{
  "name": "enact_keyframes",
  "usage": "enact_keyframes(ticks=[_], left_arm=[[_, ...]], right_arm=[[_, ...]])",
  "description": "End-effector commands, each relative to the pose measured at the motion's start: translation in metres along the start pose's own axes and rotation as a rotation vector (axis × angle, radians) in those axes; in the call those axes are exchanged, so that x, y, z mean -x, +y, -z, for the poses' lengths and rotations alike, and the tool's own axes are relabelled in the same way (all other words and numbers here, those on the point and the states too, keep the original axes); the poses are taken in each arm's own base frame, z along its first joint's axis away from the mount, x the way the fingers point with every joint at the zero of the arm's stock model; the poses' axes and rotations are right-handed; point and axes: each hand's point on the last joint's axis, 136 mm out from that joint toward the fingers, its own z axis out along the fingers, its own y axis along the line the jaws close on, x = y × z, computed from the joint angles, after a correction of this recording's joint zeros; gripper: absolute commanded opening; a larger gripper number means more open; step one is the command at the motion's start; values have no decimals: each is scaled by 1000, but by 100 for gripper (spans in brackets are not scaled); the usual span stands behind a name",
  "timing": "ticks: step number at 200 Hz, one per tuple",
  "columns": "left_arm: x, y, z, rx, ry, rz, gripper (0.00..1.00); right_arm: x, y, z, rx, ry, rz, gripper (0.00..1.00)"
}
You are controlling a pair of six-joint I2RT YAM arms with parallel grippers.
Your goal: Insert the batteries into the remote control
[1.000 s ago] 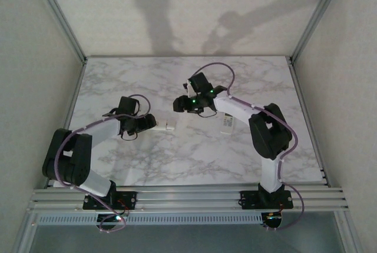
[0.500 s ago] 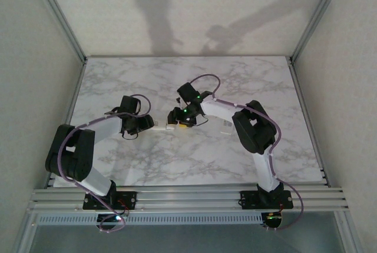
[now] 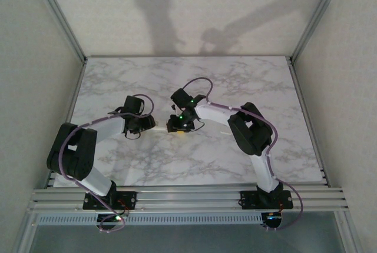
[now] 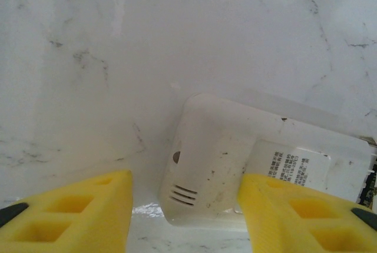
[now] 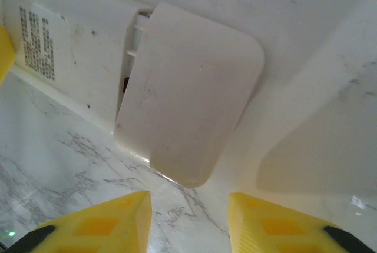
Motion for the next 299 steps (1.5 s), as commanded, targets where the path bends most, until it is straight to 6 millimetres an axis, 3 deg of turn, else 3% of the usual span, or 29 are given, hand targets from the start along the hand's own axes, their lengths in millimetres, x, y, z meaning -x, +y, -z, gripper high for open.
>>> enact_keyframes(ticks=[1,33,65,103,140,182,248,299], left_arm=[[-28,-11,-20,-36,92,-8,51],[-27,-12,-19,-33,88,-12,50],[-26,-13,-17,-31,82,-14,50],[-25,-16,-16,-31,80,-21,50],[-23,-16,-15,-26,79,-27,51],[-24,-15,-19,-21,84,-24,50],[-27,-13,-23,-19,94,-18,50],[-27,-13,-20,-20,91,-15,50]], right_arm=[[-11,-11,-6,-66,33,51,39],[-13,-4,0,-27,29,48,41],[6,13,18,78,-50,-57,57],[26,-11,16,-34,-105,-164,56],[29,-19,2,-76,-75,-159,50],[11,-21,-13,-96,-9,-127,45],[-18,-18,-20,-161,44,-20,43],[-49,-20,-46,-161,132,20,38]])
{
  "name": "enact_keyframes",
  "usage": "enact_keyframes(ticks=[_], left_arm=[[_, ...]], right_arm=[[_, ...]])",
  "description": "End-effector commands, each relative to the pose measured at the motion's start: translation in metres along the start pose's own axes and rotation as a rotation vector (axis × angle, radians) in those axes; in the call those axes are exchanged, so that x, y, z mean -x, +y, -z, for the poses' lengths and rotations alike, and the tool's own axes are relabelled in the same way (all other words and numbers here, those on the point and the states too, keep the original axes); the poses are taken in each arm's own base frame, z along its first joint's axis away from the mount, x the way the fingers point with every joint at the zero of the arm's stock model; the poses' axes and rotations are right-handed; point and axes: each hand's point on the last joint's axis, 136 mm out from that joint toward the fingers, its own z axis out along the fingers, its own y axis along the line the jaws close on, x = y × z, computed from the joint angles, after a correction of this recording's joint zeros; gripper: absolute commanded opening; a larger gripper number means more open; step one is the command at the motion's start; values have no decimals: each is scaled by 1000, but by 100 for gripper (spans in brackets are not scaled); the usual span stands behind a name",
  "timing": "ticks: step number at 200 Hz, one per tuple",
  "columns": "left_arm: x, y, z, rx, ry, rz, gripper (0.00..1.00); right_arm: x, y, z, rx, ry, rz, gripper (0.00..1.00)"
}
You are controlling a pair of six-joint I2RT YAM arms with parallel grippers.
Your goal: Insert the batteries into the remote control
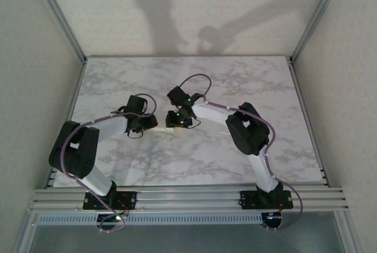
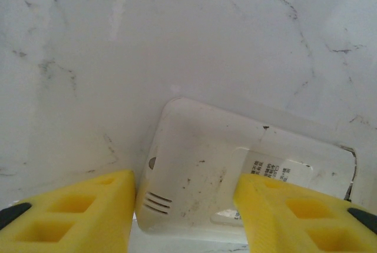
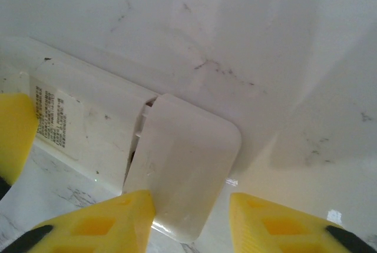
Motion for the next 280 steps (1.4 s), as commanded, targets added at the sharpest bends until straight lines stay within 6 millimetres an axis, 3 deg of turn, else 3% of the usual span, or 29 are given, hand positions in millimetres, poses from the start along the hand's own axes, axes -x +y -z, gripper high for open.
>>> enact_keyframes(ticks=[1,69,88,133,164,195,231,280], left_arm=[[-29,-4,-15,-15,101,-9,50],[-30,-4,-14,-11,100,-5,50],[-31,-3,-12,-7,98,-6,50],[-29,-4,-11,-11,92,-7,50],[-28,-4,-9,-8,89,-13,50],[-26,-6,-8,-8,83,-19,50],[-25,-7,-8,-12,84,-23,50],[-24,-8,-9,-8,85,-30,50]], right_arm=[[-80,-19,-37,-84,240,43,38],[-115,-17,-31,-72,287,151,37],[-116,-18,-22,-69,268,171,38],[-85,-1,-6,-48,199,191,39],[-63,19,26,30,118,172,45],[-36,6,47,3,31,105,50],[-11,-9,44,12,-24,0,46],[-5,-7,22,22,17,-24,45]])
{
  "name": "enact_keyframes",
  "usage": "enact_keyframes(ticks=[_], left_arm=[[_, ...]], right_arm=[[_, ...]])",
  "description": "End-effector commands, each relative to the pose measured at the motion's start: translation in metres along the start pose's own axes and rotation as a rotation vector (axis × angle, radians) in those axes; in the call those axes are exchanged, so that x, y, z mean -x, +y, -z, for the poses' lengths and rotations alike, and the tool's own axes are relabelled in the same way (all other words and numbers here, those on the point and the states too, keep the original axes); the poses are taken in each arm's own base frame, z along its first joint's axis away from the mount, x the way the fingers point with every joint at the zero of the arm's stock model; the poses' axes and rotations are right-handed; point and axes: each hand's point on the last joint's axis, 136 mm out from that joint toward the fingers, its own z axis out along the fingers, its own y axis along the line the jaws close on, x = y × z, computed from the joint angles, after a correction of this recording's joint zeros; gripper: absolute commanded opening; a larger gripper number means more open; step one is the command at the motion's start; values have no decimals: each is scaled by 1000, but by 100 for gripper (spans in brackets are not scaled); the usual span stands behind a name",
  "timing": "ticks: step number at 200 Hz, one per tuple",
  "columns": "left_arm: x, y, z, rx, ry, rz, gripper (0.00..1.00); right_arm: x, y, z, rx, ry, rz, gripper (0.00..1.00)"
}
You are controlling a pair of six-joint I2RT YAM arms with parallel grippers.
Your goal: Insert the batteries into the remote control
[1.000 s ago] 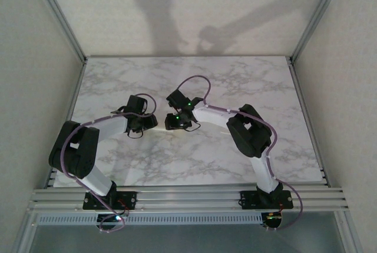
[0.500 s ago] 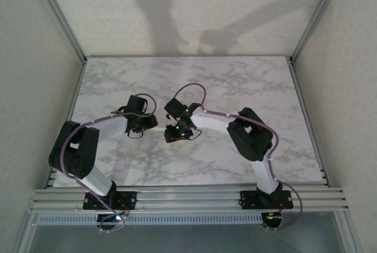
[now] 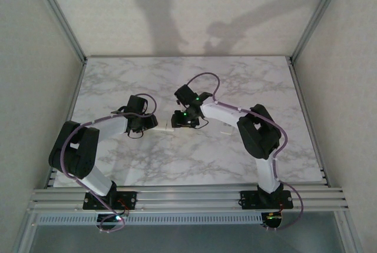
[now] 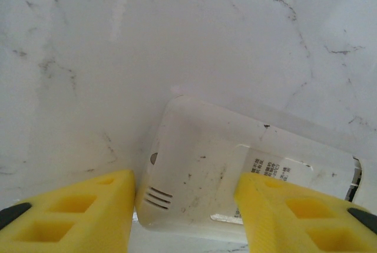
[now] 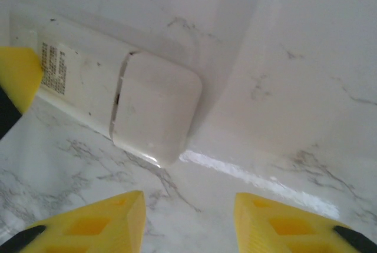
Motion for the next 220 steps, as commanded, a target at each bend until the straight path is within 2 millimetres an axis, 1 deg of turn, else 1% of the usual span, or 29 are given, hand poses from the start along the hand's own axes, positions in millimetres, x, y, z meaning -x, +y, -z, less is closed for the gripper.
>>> enact_keyframes(ticks=[1,24,40,59,89,97,102,116,142,160,175,186,190,202,210,212,220], left_arm=[[-24,-7,-10,-12,90,-32,50],[-24,-7,-10,-9,89,-32,50],[-24,-6,-11,-7,91,-32,50],[-26,-6,-11,-8,95,-33,50],[-29,-4,-16,-1,107,-40,50],[-31,-3,-17,2,113,-39,50],[-31,-3,-17,-1,112,-39,50],[-32,-5,-17,-9,114,-40,50],[-32,-11,-16,-27,112,-43,50],[-34,-17,-16,-45,115,-52,50],[-35,-20,-17,-49,113,-58,51],[-31,-18,-14,-36,88,-54,53],[-28,-17,-12,-30,71,-54,56],[-18,-13,-2,-4,15,-55,67],[-10,-12,6,11,-29,-54,72],[-8,-12,8,12,-38,-54,73],[2,-11,18,24,-86,-50,77]], right_arm=[[3,6,-12,13,17,-21,45],[5,6,-21,6,30,-20,44],[3,1,-29,-10,47,-24,44],[1,2,-37,4,67,-25,40],[0,3,-43,-22,74,-12,37],[1,2,-43,-30,76,-9,35],[0,2,-45,-37,82,-9,33],[-3,2,-49,-51,96,-4,32],[-9,12,-60,-35,127,6,31],[-10,30,-64,33,138,3,31],[-5,43,-58,90,130,-11,33],[-2,49,-46,104,108,1,35],[0,49,-40,101,92,8,36],[8,43,-19,56,19,34,42],[13,36,-1,20,-39,62,44],[13,34,1,10,-49,72,45],[19,31,18,-12,-110,120,47]])
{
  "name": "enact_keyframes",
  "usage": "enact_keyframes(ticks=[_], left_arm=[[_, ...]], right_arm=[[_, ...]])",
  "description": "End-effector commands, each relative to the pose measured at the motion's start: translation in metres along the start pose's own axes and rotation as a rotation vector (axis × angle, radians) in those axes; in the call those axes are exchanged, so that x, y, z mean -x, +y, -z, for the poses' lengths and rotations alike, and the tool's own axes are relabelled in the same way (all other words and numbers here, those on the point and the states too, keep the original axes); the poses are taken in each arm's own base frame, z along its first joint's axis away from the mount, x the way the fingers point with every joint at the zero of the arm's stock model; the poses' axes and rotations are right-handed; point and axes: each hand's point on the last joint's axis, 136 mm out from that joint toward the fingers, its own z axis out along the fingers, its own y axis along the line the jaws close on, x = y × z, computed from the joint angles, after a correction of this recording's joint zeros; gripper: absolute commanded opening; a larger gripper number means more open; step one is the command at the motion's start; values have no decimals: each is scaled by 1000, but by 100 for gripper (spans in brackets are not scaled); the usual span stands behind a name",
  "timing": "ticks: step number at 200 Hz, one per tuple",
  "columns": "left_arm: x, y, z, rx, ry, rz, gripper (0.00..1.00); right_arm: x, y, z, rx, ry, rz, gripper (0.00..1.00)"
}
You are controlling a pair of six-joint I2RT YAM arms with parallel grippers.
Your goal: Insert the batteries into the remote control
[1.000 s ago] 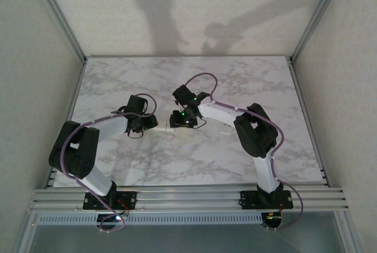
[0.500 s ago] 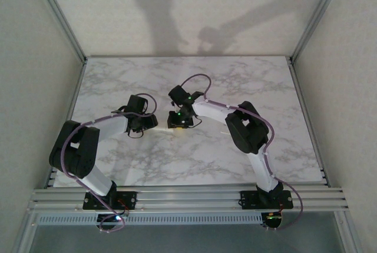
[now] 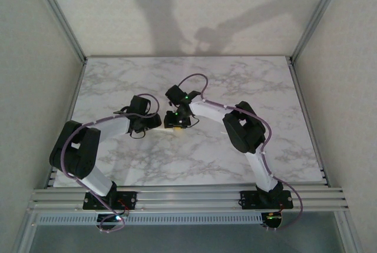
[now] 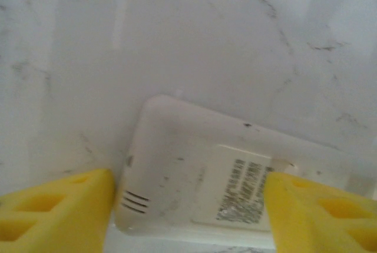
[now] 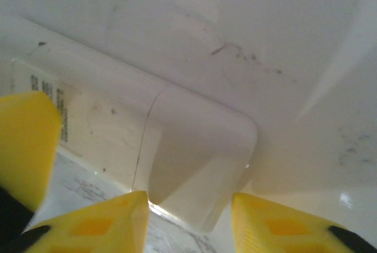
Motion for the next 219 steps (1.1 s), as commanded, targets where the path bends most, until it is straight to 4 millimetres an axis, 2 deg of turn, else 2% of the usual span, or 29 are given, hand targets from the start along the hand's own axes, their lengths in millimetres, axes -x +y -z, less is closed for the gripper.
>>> enact_keyframes(ticks=[1,16,30,63,70,76,89,108,123,155,193,219], left_arm=[[4,0,18,23,-62,-12,78],[20,-2,40,22,-149,-2,86],[34,-2,61,15,-230,20,90],[47,14,110,-17,-377,148,93],[46,18,118,-36,-395,181,93],[46,21,127,-58,-418,206,93],[43,27,142,-99,-454,248,93],[35,37,159,-107,-487,276,93],[28,43,168,-101,-496,284,93],[15,51,177,-98,-498,295,94],[4,53,172,-119,-473,306,94],[2,53,169,-123,-463,305,95]], right_arm=[[12,13,53,-25,-177,131,48],[19,8,74,-76,-262,251,56],[23,8,79,-105,-286,400,63],[25,16,63,-142,-199,726,75],[28,18,59,-162,-180,777,77],[29,21,54,-171,-166,819,83],[30,25,46,-172,-133,898,87],[29,33,35,-145,-90,976,99],[26,38,27,-128,-52,1028,99],[28,32,2,-175,17,1071,99],[23,30,-21,-193,70,1098,98],[16,27,-32,-195,110,1117,92]])
